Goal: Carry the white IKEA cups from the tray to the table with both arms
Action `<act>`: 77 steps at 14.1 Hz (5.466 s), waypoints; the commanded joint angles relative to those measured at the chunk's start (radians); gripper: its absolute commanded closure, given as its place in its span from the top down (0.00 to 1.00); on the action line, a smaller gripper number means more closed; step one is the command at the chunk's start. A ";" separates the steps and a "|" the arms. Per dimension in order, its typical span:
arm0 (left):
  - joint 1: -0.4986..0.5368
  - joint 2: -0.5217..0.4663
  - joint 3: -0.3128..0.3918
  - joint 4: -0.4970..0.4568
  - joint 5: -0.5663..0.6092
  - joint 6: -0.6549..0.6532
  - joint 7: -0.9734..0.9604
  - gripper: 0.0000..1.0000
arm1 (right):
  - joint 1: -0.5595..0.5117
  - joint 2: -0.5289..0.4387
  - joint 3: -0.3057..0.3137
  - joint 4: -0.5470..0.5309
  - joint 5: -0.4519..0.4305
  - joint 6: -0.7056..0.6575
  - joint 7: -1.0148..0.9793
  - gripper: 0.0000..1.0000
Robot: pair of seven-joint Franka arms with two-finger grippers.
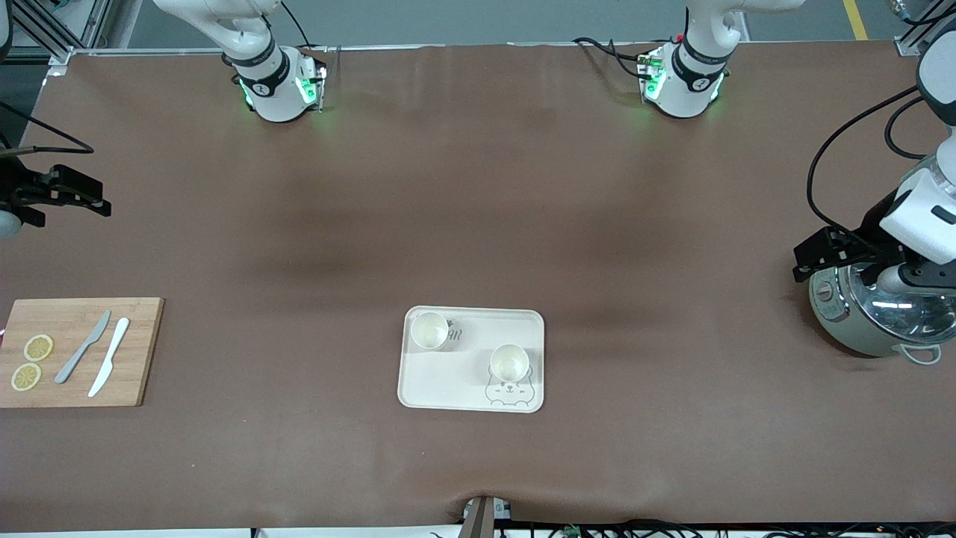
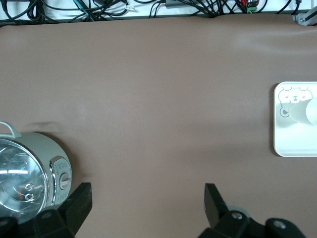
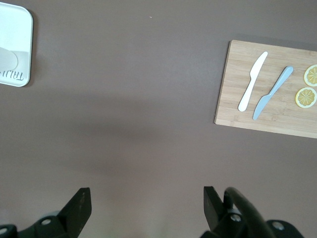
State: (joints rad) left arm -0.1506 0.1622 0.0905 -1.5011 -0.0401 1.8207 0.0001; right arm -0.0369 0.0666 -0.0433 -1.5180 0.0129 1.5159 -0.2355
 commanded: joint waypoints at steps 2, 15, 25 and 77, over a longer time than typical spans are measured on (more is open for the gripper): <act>0.003 -0.003 -0.003 0.015 0.017 -0.021 0.003 1.00 | -0.020 -0.024 0.017 -0.019 0.004 0.006 0.013 1.00; 0.009 -0.006 -0.001 0.018 0.000 -0.037 -0.055 1.00 | -0.029 0.009 0.019 0.007 0.001 0.007 0.007 1.00; -0.035 0.037 -0.021 0.066 -0.018 -0.044 -0.207 1.00 | -0.046 0.079 0.017 0.030 -0.002 0.018 0.011 1.00; -0.439 0.751 -0.038 0.229 -0.041 0.741 -0.631 1.00 | 0.272 0.374 0.023 0.033 0.188 0.190 1.252 1.00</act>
State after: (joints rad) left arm -0.5875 0.9069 0.0472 -1.2882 -0.0695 2.5548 -0.6234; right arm 0.2186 0.4159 -0.0146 -1.5064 0.1798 1.7042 0.9708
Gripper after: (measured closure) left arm 0.000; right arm 0.000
